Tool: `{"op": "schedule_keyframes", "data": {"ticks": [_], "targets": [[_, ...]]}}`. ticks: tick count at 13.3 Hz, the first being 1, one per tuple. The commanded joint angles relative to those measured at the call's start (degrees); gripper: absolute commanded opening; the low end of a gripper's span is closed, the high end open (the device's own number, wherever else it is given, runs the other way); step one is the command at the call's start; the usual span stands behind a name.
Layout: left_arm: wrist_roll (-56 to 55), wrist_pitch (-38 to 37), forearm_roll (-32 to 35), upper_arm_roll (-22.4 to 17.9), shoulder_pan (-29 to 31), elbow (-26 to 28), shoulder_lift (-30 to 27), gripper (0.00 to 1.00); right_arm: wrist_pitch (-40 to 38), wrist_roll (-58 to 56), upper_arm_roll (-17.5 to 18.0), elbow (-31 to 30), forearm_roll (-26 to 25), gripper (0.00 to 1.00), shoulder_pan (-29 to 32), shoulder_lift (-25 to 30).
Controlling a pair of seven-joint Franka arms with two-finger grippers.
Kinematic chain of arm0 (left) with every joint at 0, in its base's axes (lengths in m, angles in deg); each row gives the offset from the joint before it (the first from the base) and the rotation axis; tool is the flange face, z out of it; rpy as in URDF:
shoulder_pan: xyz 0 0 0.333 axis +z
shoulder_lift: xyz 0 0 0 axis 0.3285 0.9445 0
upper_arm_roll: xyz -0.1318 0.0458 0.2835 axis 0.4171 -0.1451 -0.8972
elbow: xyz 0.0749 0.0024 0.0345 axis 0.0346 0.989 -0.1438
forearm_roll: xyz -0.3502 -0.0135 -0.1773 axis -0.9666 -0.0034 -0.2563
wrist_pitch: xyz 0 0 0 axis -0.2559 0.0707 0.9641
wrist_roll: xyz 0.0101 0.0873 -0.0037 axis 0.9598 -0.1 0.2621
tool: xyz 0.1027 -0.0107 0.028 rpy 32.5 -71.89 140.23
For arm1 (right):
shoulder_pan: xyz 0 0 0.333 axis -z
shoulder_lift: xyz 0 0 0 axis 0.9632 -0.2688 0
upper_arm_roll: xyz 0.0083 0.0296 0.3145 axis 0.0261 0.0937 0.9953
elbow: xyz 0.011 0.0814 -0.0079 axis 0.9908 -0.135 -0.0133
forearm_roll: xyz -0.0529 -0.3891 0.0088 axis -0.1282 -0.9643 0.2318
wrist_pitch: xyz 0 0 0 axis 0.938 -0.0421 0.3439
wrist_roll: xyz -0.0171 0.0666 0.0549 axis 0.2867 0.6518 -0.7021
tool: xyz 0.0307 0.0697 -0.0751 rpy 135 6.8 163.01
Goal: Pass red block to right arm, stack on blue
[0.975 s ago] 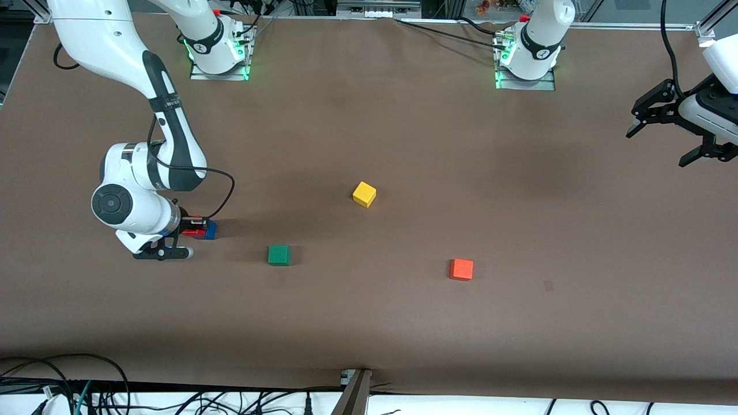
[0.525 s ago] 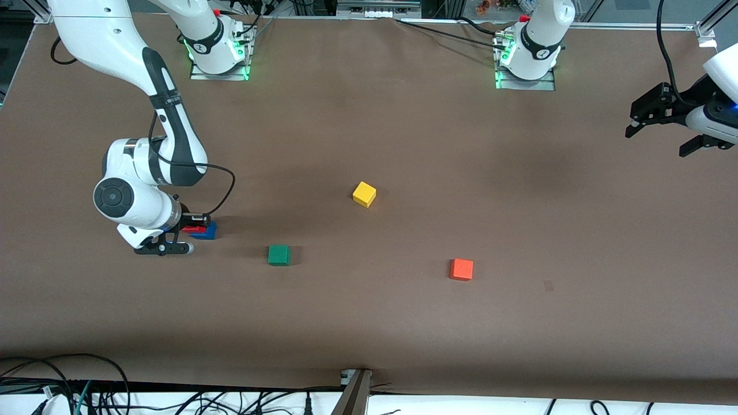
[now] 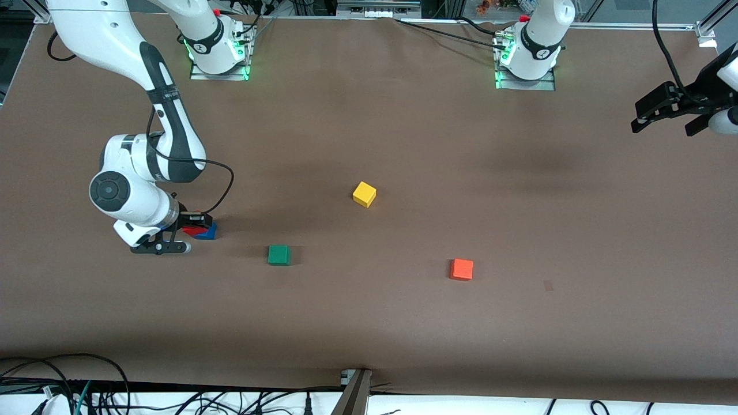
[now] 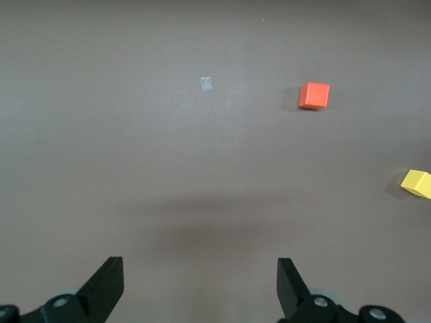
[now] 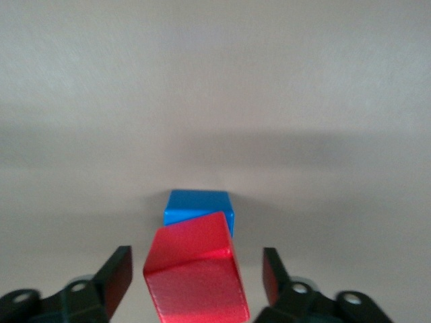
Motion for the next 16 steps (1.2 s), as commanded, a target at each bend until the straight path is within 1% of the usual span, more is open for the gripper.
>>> {"op": "schedule_keyframes", "data": {"ticks": [1,3,5,7,8,11,12,13,14,15,16], "targets": [[-0.8,-0.5,1.1,0.5,0.0,-0.8,-0.1,1.0,-4.1,-1.6,-1.4,4.4,-0.8,1.0,0.2,1.3],[2.7,-1.0,2.0,0.7,-0.4,-1.2,1.3,1.0,-11.4,-5.1,-2.3,9.8,-0.7,1.0,0.3,2.5],[7.2,-1.3,0.9,0.7,-0.3,-1.3,1.8,1.0,-20.5,-6.4,-3.3,16.8,-0.7,1.0,0.3,2.7],[7.5,-3.6,-2.7,0.9,-0.6,-1.3,1.5,1.0,-29.9,-6.7,-3.3,23.3,-0.7,1.0,0.4,2.7],[7.7,-4.5,-2.5,1.1,-1.0,-1.3,1.5,1.0,-34.1,-6.7,-3.3,26.0,-0.6,1.0,0.4,2.7],[7.9,-4.1,-3.6,0.7,-0.1,-1.4,1.9,1.0,-43.8,-6.6,-3.5,34.3,-0.6,1.0,0.2,2.8],[7.8,-4.2,-3.5,0.6,-0.1,-1.3,1.9,1.0,-48.9,-5.8,-3.4,36.8,-0.3,1.0,0.3,2.8],[7.8,-4.6,-3.5,0.7,-0.1,-1.3,1.9,1.0,-51.7,-5.5,-2.7,38.9,-0.4,1.0,0.0,2.9],[7.8,-4.5,-3.6,0.8,-0.1,-0.7,1.5,1.0,-52.7,-5.5,-2.0,38.7,-0.9,1.0,0.0,5.4],[7.8,-4.5,-3.4,1.1,-0.3,-0.7,1.3,1.0,-53.4,-5.3,-1.6,37.0,-1.2,1.0,0.0,7.1],[7.8,-4.5,-3.4,1.2,-0.4,-0.8,1.2,1.0,-53.7,-4.9,-0.3,34.8,-1.1,1.0,0.7,10.3]]}}
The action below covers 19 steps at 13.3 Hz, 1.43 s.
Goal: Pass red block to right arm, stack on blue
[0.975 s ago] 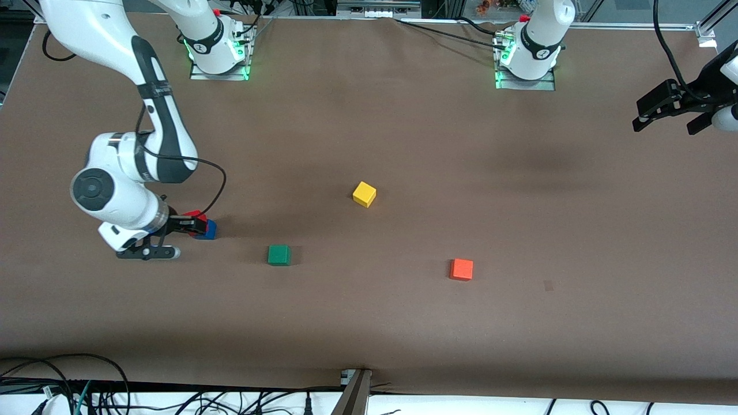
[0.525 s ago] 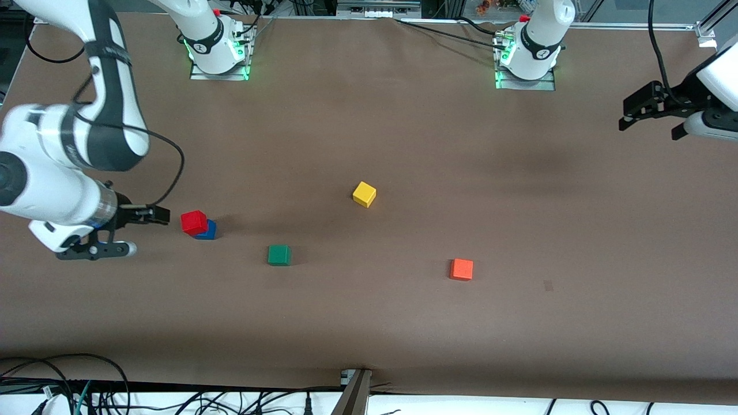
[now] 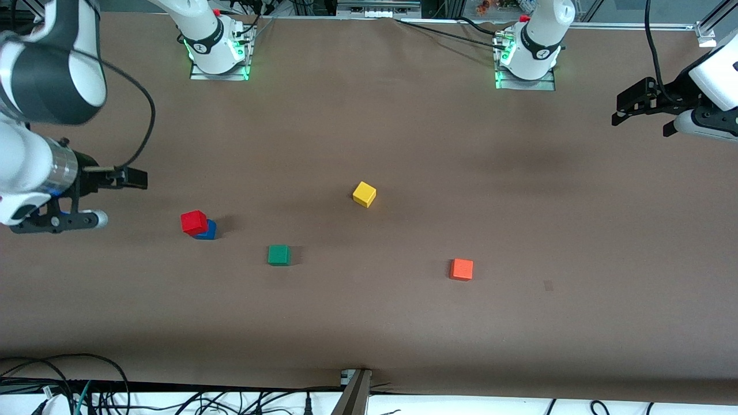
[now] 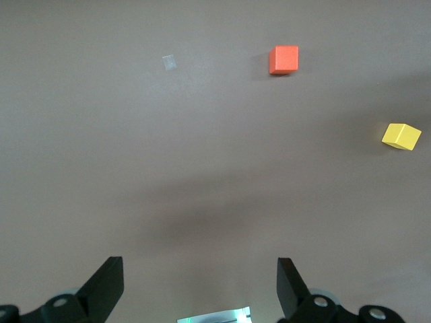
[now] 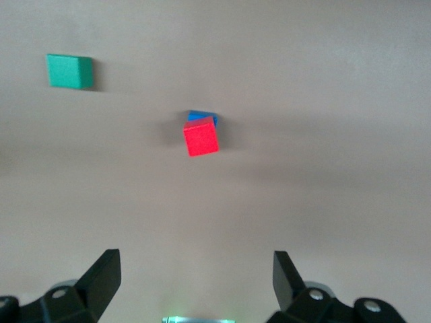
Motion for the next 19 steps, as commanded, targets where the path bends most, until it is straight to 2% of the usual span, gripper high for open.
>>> {"op": "schedule_keyframes", "data": {"ticks": [1,3,4,7,10,11,13,14,19], "targets": [[1.1,-1.1,-0.9,0.2,0.0,-1.0,0.1,1.0,-1.8,0.7,4.6,-5.0,-1.2,1.0,2.7,7.7],[1.1,-0.9,-0.6,0.2,0.0,-1.1,0.2,1.0,-4.4,0.6,11.3,-9.4,-1.1,1.0,9.3,12.8],[1.1,-1.2,-0.6,0.2,0.0,-1.1,0.1,1.0,-4.5,0.5,12.0,-10.7,-1.2,1.0,10.9,14.3],[1.2,-1.6,0.1,0.2,-0.3,-1.1,0.1,1.0,-4.2,0.4,12.1,-12.9,-0.8,1.0,13.3,19.5],[1.1,-0.9,0.2,0.4,-0.6,-1.1,0.3,1.0,-3.8,0.1,12.1,-15.2,-0.8,1.0,14.4,22.1],[1.2,-0.9,0.5,0.4,-0.6,-1.1,0.3,1.0,-4.3,0.1,12.1,-15.8,-0.8,1.0,14.5,22.1],[1.2,-0.9,6.2,1.4,-0.8,-1.1,0.4,1.0,-5.0,0.0,12.0,-15.1,-1.1,1.0,14.5,21.3],[1.3,-0.9,7.0,1.6,-0.2,-1.0,0.4,1.0,-5.2,-0.2,11.7,-14.5,-0.9,1.0,14.6,20.6],[5.9,2.0,7.1,0.9,2.1,-0.8,1.4,1.0,-5.1,-0.1,11.6,-12.7,-0.7,1.0,14.6,19.1]]}}
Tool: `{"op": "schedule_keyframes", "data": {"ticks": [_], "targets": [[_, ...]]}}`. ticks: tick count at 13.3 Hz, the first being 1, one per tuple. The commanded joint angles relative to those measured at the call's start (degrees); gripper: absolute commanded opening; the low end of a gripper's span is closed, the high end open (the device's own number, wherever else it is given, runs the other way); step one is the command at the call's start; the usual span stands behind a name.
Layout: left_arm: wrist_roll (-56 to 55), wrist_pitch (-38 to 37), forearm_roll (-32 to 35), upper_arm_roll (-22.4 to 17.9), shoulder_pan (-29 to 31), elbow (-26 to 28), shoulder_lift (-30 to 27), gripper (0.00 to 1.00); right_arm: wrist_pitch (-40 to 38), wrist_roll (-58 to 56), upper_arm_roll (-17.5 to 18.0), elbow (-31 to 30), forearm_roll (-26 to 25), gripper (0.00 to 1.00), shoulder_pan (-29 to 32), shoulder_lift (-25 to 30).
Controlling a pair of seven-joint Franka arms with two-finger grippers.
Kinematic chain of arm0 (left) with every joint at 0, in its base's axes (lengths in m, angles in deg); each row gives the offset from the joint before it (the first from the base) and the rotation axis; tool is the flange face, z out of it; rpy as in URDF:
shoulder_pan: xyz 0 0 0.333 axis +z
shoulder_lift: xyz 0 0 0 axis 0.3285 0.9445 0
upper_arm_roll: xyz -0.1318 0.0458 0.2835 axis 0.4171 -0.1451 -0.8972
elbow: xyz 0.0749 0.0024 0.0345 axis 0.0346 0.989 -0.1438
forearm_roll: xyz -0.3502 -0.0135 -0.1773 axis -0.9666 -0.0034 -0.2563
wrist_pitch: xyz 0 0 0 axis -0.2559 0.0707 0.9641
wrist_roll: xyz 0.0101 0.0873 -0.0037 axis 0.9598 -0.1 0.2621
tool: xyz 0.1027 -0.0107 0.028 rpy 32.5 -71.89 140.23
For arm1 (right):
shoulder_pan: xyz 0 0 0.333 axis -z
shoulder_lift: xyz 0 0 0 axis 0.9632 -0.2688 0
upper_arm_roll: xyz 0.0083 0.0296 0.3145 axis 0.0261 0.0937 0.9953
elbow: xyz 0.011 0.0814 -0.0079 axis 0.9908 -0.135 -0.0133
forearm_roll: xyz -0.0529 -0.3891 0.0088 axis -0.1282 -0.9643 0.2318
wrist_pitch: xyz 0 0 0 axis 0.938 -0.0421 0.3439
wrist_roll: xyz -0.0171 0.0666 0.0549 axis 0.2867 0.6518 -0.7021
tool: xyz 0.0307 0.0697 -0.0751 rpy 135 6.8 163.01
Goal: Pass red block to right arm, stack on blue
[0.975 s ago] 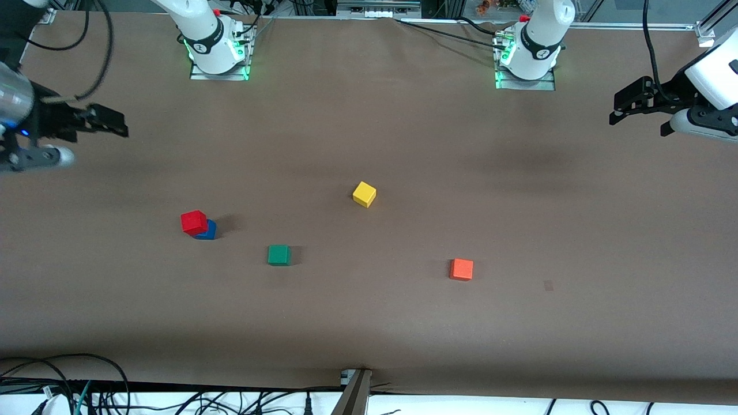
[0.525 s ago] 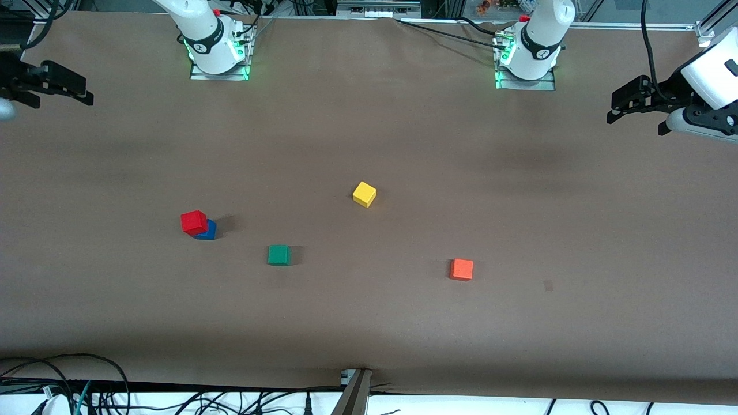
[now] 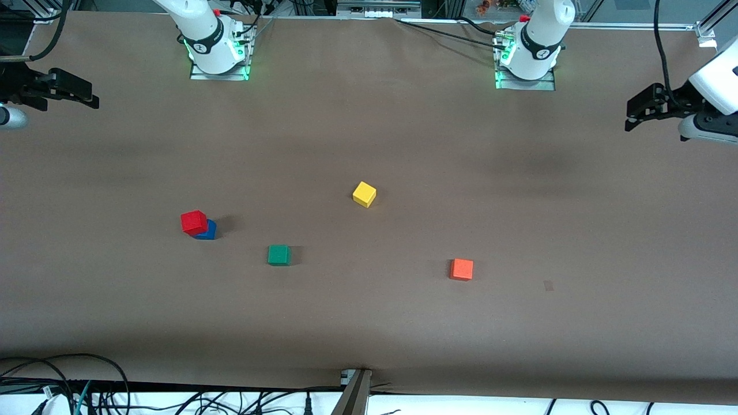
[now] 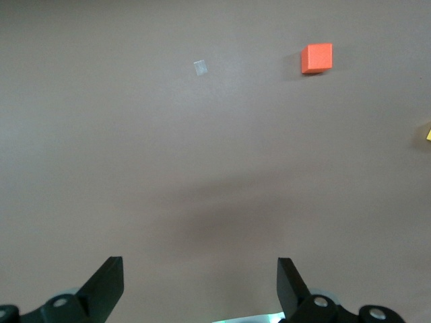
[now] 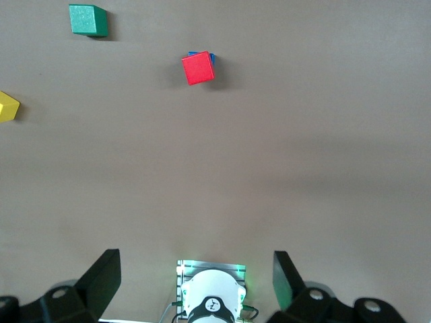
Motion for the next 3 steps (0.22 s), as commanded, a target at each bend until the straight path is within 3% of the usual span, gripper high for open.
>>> {"op": "schedule_keyframes", "data": {"ticks": [1,3], "targets": [[2.4,0.3,1.2,0.2,0.9,-0.8,0.7,1.0,-0.3,-0.1,0.9,1.2,-0.1,1.0,1.0,-0.3],[2.4,0.3,0.6,0.2,1.0,-0.9,1.1,1.0,-0.1,0.1,1.0,1.2,0.0,1.0,0.8,-0.4]]}}
